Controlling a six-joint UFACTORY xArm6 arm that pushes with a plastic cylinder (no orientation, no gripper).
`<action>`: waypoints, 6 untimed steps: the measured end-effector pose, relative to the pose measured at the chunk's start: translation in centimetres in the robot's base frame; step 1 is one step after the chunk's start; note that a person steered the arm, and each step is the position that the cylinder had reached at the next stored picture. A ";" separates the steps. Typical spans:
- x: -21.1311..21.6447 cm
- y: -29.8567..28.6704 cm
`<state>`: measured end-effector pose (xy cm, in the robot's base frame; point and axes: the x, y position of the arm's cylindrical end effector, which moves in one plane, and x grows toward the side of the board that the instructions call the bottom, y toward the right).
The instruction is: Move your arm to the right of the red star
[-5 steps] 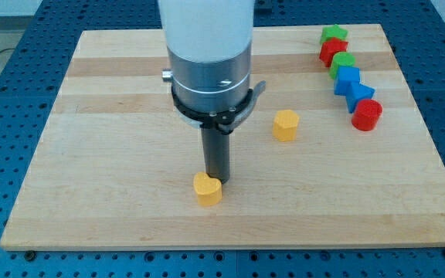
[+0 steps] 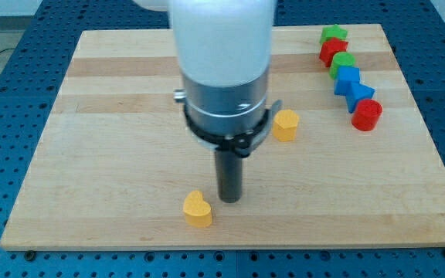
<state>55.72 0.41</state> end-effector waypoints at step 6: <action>-19.5 28.2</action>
